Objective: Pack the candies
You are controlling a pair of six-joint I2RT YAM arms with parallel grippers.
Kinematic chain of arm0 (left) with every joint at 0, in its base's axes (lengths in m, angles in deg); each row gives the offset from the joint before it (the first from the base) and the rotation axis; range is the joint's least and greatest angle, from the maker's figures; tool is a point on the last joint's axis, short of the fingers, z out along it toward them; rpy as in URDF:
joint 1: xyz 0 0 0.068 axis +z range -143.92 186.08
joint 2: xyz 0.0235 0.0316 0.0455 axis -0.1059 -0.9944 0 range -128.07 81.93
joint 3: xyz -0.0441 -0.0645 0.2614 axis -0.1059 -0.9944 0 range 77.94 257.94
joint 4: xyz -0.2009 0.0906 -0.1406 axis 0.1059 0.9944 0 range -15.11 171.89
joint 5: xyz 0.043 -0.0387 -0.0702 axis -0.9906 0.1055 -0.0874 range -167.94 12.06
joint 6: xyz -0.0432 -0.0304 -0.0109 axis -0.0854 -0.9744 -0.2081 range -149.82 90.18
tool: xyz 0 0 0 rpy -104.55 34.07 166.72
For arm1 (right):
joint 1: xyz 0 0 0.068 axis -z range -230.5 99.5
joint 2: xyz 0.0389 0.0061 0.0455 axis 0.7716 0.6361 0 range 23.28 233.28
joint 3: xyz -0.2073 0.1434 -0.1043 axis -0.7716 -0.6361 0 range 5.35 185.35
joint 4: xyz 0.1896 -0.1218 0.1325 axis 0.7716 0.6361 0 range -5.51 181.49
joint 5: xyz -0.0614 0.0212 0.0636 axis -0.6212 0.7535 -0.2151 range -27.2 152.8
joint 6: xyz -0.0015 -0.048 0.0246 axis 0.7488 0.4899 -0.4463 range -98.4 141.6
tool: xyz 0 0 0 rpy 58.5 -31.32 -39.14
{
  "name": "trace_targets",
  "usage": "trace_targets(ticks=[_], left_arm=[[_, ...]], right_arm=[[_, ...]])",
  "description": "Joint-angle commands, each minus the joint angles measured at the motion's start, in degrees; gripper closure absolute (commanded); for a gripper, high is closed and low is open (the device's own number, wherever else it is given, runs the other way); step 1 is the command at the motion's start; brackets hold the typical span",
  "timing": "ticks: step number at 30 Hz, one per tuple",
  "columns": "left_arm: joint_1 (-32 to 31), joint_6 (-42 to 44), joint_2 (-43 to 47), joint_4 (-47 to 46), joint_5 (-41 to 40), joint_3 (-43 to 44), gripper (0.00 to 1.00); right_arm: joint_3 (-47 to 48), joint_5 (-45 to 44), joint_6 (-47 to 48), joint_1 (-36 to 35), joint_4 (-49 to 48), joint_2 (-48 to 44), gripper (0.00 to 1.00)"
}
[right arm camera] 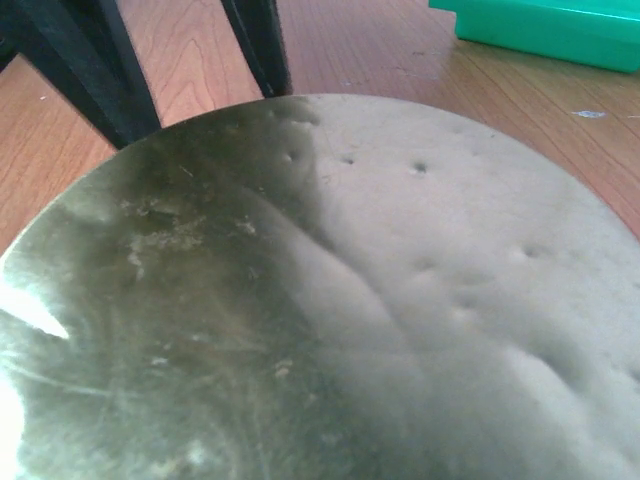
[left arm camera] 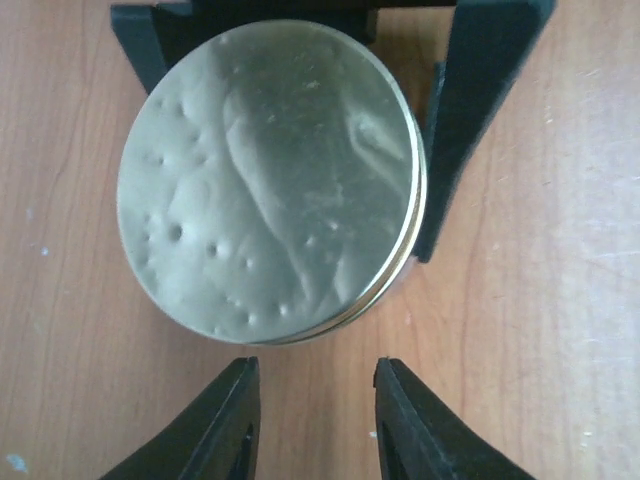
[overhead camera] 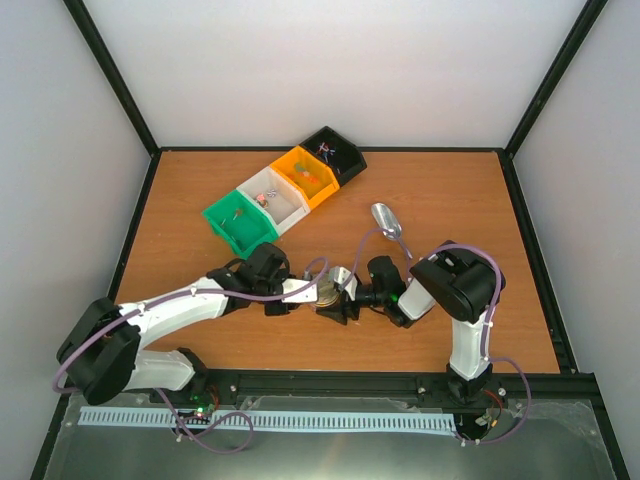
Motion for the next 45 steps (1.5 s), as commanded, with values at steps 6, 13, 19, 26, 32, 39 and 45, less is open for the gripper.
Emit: trace_targets(ticks=[6, 13, 19, 26, 32, 39, 45], left_arm=[[-3.46, -6.89, -2.02, 4.1, 6.94, 7.84, 0.55], [-6.35, -5.7, -6.14, 0.42, 3.73, 10.43, 0.42], [-7.5, -4.87, -9.35, -2.65, 1.26, 10.57, 0.43], [-6.51, -2.26, -11.16, -1.69, -2.46, 7.62, 0.63], [-4.08, 4.55, -9.19, 2.19, -4.02, 5.34, 0.7], [0.3, 10.57, -8.62, 2.97, -4.63, 2.6, 0.74], [2.84, 10.54, -6.22, 3.92, -2.32, 2.24, 0.74]], right_arm=[[-0.11, 1.47, -0.63, -0.37, -1.06, 0.33, 0.51], [0.37, 1.5, -0.91, -0.37, -0.97, 0.88, 0.51], [0.15, 1.74, -0.56, -0.37, -0.97, 0.72, 0.51], [-0.04, 2.34, 0.31, -0.37, -0.97, 0.63, 0.51], [-0.05, 2.5, 0.73, -0.37, -0.12, 0.24, 0.51], [-0.19, 2.45, 0.69, -0.37, 0.7, -0.22, 0.51], [-0.47, 2.11, 0.67, -0.37, 1.14, -0.88, 0.43]])
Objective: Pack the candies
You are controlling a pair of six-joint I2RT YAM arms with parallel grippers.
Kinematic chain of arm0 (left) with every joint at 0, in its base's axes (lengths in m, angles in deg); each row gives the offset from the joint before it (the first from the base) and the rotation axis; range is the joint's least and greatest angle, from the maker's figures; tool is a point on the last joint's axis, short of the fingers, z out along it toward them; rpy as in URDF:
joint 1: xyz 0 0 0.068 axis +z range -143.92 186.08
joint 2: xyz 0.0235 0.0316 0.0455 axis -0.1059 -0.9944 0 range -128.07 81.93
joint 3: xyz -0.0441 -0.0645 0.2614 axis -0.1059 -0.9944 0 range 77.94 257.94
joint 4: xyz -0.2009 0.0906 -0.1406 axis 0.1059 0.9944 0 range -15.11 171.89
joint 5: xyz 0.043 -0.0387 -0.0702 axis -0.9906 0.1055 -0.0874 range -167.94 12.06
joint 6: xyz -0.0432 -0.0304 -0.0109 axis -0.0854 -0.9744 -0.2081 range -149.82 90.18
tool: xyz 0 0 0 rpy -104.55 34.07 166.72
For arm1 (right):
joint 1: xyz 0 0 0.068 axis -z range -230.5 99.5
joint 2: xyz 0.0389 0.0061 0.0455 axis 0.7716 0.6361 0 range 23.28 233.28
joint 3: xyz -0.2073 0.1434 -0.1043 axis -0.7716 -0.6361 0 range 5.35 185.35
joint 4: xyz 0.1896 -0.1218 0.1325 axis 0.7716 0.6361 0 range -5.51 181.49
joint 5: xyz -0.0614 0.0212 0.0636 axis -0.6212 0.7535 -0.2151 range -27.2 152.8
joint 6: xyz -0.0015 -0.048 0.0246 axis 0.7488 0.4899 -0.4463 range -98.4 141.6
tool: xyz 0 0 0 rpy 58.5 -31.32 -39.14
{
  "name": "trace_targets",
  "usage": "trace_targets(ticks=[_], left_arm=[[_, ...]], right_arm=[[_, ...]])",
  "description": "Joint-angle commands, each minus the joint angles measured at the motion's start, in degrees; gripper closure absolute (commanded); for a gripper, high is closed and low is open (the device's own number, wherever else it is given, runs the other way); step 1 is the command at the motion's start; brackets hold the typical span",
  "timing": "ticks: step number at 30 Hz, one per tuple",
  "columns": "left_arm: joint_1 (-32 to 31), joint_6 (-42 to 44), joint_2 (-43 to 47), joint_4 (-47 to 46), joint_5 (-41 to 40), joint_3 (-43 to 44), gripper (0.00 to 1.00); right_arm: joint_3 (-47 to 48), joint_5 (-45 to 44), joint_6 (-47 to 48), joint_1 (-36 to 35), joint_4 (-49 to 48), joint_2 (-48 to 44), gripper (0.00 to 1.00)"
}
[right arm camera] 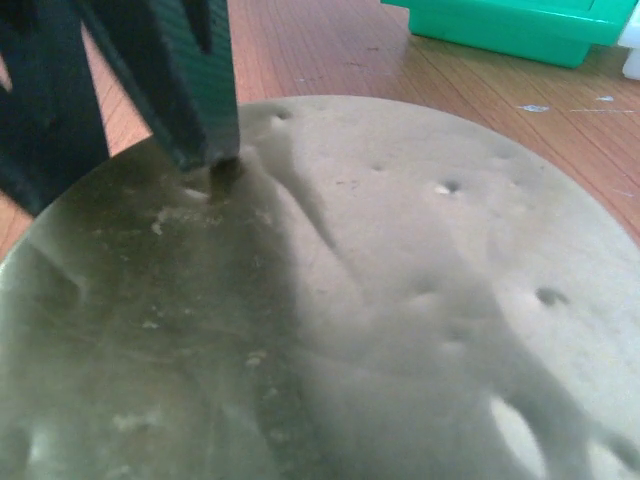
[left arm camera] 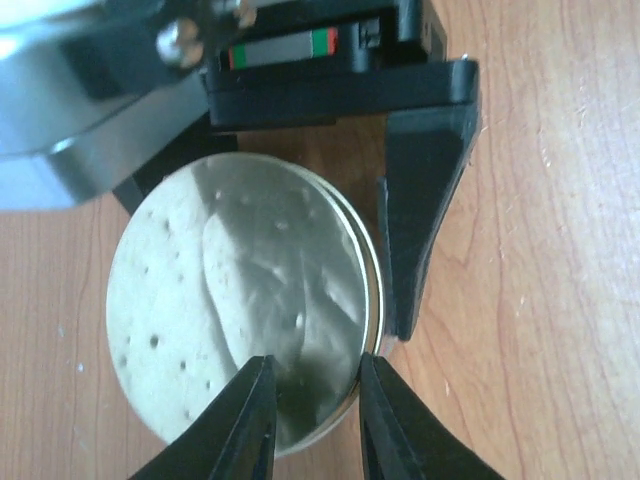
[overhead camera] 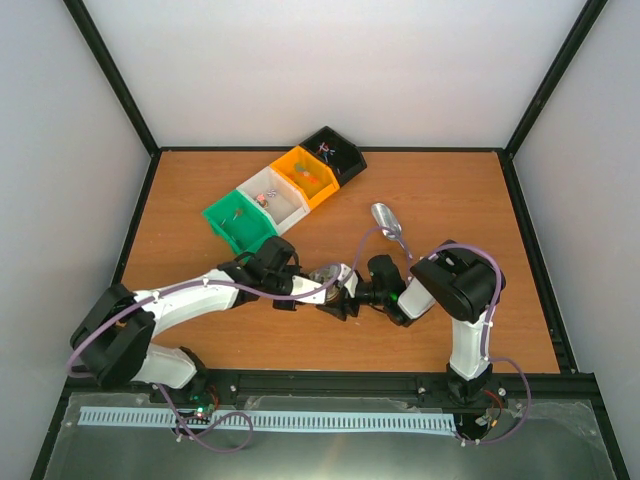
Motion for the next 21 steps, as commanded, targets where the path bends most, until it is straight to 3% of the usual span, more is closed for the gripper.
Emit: trace_targets(ticks=[1, 5, 7, 10, 14, 21], left_arm=[[3.35, 1.68, 0.86, 6.13, -5.09, -2.35, 0.74], [3.35, 1.48, 3.14, 9.58, -1.95, -1.37, 0.73], [3.35, 0.99, 3.23, 10.58, -2.56, -0.59, 0.73], [3.35, -2.47, 3.52, 16.54, 1.28, 3.54, 0.66], [3.35, -7.73, 3.87, 21.79, 10.01, 9.8, 0.57], [3.25, -8.19, 2.16, 20.98, 11.58, 12.51, 0.47]], right_arm=[[-0.8, 5.09, 0.89, -0.61, 0.84, -0.82, 0.39], [-0.87, 4.24, 0.74, -0.62, 0.7, -1.1, 0.26], [-0.99, 3.97, 0.44, -0.41, 0.9, -1.62, 0.14], [-1.17, 4.2, -0.82, 0.31, 0.82, -2.63, 0.01], [-1.7, 7.17, -3.75, 1.4, -2.17, -3.81, 0.0], [-3.44, 8.93, -2.74, 2.9, -4.26, -4.53, 0.0]])
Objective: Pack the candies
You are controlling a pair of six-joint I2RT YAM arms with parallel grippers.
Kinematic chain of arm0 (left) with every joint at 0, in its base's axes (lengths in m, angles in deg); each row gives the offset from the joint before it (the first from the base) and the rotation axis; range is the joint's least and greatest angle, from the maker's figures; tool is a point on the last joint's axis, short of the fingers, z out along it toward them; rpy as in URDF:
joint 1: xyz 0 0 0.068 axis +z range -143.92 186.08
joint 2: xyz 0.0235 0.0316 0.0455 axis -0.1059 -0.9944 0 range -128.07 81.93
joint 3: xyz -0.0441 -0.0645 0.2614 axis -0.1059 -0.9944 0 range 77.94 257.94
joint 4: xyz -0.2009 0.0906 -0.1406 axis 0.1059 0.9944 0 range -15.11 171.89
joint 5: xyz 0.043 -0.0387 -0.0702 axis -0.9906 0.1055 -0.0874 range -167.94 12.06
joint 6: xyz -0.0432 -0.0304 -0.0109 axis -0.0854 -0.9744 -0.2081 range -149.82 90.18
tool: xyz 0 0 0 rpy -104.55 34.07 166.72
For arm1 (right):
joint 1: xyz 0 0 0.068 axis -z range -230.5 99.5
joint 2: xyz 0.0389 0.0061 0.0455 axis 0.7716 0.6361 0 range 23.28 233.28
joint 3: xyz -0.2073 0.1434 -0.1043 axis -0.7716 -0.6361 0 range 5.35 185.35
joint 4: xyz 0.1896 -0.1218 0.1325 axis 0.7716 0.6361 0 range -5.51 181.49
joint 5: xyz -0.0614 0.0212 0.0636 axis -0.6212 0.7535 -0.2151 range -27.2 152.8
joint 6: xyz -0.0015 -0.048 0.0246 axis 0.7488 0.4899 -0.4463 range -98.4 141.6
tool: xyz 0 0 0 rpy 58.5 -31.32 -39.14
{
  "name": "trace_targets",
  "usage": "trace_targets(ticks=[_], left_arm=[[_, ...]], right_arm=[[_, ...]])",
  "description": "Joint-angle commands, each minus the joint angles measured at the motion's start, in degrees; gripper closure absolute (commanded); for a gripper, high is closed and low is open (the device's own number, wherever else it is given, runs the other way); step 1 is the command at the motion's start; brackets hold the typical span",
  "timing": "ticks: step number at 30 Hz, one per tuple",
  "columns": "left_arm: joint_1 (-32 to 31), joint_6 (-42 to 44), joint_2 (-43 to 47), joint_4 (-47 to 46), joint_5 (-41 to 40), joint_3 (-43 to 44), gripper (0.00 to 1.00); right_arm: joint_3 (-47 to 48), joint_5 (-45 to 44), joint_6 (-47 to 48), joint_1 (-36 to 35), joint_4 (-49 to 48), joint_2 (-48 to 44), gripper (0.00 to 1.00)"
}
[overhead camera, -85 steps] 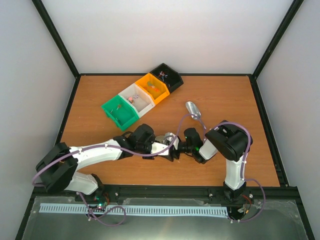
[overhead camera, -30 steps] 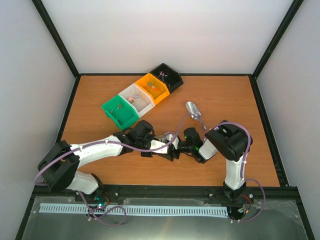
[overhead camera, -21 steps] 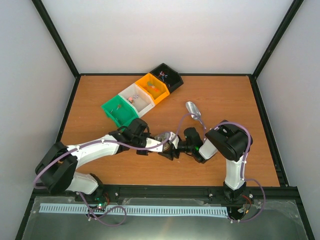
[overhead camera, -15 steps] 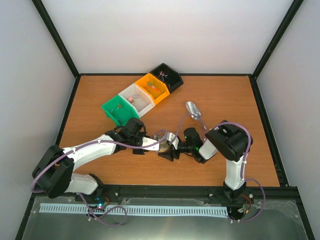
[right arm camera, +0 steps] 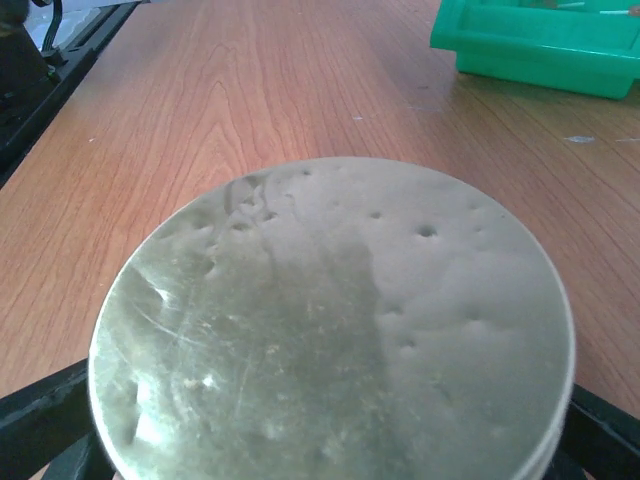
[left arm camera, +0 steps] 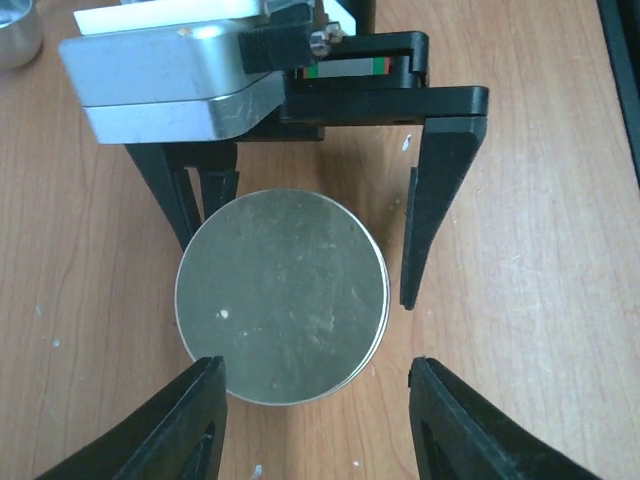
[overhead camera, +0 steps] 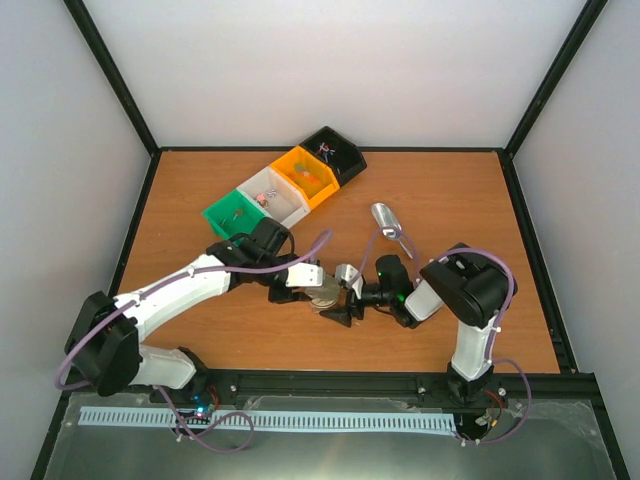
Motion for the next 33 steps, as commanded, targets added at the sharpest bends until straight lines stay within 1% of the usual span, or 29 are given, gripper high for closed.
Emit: trace_targets(ticks=[1, 6, 10, 15, 20, 27, 33], left_arm=[[-0.11, -2.38, -1.07, 0.14, 3.95, 1.54, 0.47], [-2.71, -6.07, -4.09, -5.81, 3.3, 2.89, 0.49], [-5.01, -7.24, -7.23, -9.79, 1.0, 4.02, 0.51], [-5.38, -7.82, -11.15, -12.45, -0.56, 4.56, 0.55], [-5.38, -6.85, -14.86, -12.37, -1.74, 5.03, 0.61], [-5.45, -2.73, -15.46, -10.85, -3.29, -0.01, 0.72], [-5.21, -0.4, -17.73, -5.48, -4.27, 2.52, 0.73]], right_arm=[[-0.42, 2.21, -0.17, 1.44, -3.58, -0.56, 0.0], [0.13, 2.48, 1.1, 1.55, 0.21, -1.35, 0.01], [-0.91, 2.26, 1.05, 1.53, 3.26, -3.63, 0.0], [-1.74, 0.55, 0.06, 1.53, 4.64, -4.65, 0.0], [-1.64, 1.04, 0.16, 1.53, 3.88, -3.08, 0.0], [-0.38, -0.58, 0.3, 1.44, 3.62, -0.82, 0.0], [0.3, -1.48, 1.49, 0.33, 3.39, 0.55, 0.0]])
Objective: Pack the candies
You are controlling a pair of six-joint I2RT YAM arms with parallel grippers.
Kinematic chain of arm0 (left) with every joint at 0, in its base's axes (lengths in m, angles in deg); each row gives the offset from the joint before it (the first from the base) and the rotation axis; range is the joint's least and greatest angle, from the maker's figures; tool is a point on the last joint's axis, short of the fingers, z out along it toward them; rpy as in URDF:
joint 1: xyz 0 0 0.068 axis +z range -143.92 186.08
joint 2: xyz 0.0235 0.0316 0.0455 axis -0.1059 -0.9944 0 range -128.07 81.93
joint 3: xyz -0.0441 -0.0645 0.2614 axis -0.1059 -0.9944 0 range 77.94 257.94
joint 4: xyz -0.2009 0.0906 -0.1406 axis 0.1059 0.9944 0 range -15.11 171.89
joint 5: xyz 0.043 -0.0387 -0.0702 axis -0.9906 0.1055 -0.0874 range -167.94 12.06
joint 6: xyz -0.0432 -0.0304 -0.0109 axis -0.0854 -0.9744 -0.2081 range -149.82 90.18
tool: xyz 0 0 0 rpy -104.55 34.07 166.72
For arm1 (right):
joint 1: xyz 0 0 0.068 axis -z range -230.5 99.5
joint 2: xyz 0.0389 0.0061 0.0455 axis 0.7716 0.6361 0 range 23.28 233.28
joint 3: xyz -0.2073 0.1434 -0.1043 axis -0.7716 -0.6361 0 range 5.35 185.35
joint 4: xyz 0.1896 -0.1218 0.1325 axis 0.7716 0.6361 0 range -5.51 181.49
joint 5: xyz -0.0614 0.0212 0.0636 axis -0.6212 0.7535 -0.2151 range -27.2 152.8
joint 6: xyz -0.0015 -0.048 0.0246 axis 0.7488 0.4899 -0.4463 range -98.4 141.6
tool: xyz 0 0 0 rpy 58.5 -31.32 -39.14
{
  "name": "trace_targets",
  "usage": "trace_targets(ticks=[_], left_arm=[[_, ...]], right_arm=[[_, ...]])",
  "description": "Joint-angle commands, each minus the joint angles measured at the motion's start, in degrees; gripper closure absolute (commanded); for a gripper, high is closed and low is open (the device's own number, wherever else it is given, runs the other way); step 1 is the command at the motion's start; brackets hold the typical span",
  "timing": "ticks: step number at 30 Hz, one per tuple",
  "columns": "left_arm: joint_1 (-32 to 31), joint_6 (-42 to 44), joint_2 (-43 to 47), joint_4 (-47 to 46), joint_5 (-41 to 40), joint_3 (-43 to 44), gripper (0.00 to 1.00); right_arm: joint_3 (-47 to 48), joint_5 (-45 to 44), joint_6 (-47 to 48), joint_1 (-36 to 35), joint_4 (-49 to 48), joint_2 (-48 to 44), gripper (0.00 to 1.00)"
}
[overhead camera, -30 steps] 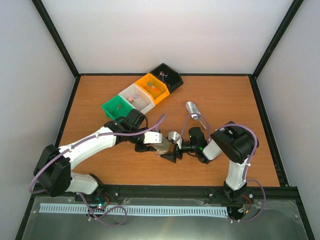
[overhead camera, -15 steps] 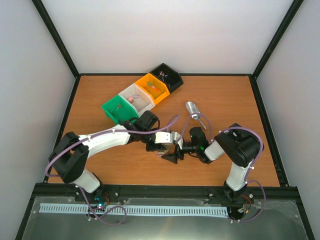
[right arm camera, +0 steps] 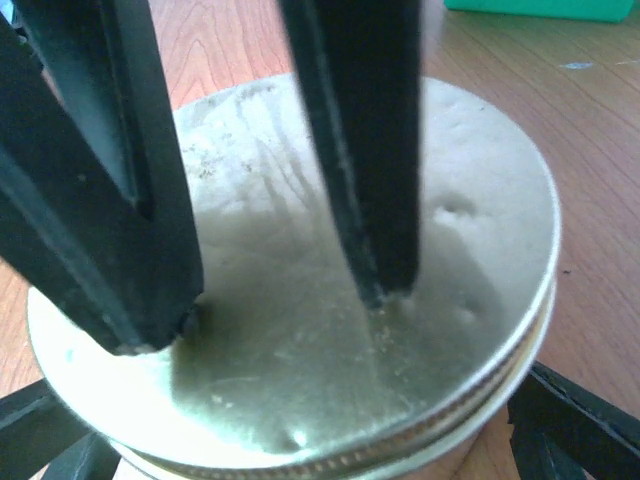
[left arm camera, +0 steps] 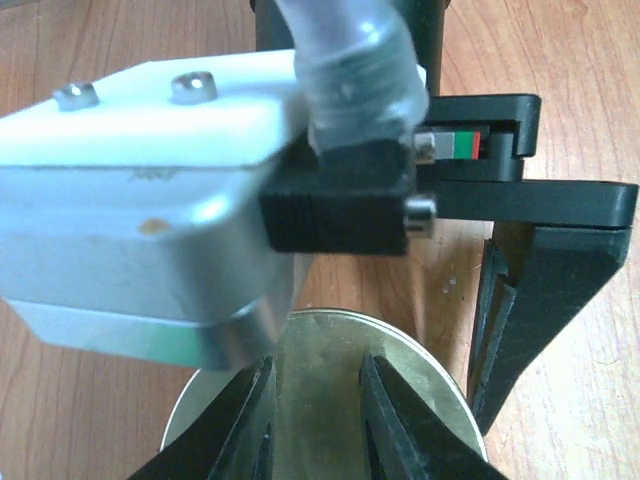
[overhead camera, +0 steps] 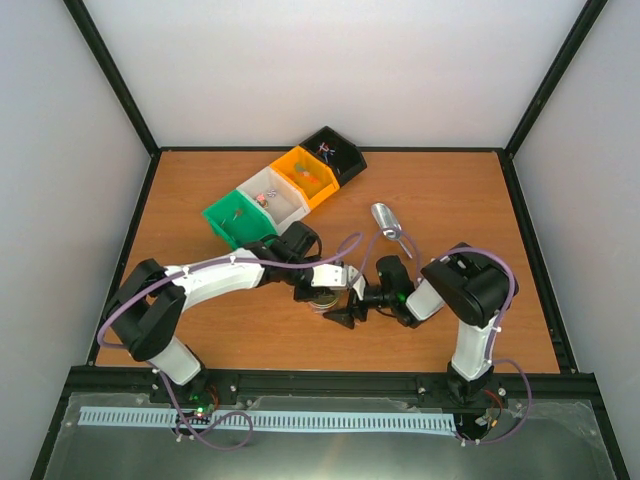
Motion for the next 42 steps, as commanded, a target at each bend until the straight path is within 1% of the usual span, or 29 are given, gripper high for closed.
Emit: trace_targets(ticks=[1, 11, 14, 19, 22, 25, 28, 32, 36, 39, 42], left_arm=[[-0.07, 3.9, -4.0, 8.74, -3.1, 0.81, 0.73], [-0.07, 5.68, -7.98, 12.29, -4.51, 2.36, 0.74], [0.01, 5.69, -7.64, 12.5, -4.11, 2.56, 0.74], [0.28, 4.35, -5.37, 11.98, -0.86, 3.66, 0.74], [0.28, 4.0, -5.05, 11.68, 0.46, 4.41, 0.73], [0.43, 2.8, -4.01, 10.36, 0.41, 4.72, 0.67], [0.46, 1.21, -2.42, 9.22, 0.71, 4.9, 0.58], [0.48, 0.5, 1.36, 7.33, 0.84, 2.83, 0.55], [0.46, 0.74, 5.56, 2.13, -1.21, -1.95, 0.53], [0.25, -0.51, 7.66, -0.7, -1.22, -4.87, 0.49], [-0.6, -1.46, 9.36, -4.31, -1.81, -7.02, 0.48]], right_arm=[[0.77, -1.4, 1.67, -1.27, -1.29, 1.12, 0.0], [0.68, -2.52, 0.82, -1.58, -2.27, 1.5, 0.02], [0.33, -2.67, -0.21, -1.59, -4.65, 2.34, 0.03], [-0.09, -3.03, -1.94, -1.93, -12.25, 5.6, 0.04], [0.17, -2.75, -1.61, -1.93, -13.87, 6.22, 0.06], [0.21, -2.76, -1.5, -1.94, -14.71, 6.75, 0.08], [0.32, -2.84, -1.74, -1.94, -14.93, 7.07, 0.09], [0.32, -3.36, -2.0, -1.93, -14.74, 7.04, 0.12], [0.62, -3.79, -2.76, -1.93, -14.49, 7.56, 0.15], [0.87, -3.97, -3.23, -1.94, -14.42, 7.85, 0.15], [0.92, -4.24, -3.65, -2.02, -14.36, 7.97, 0.15]])
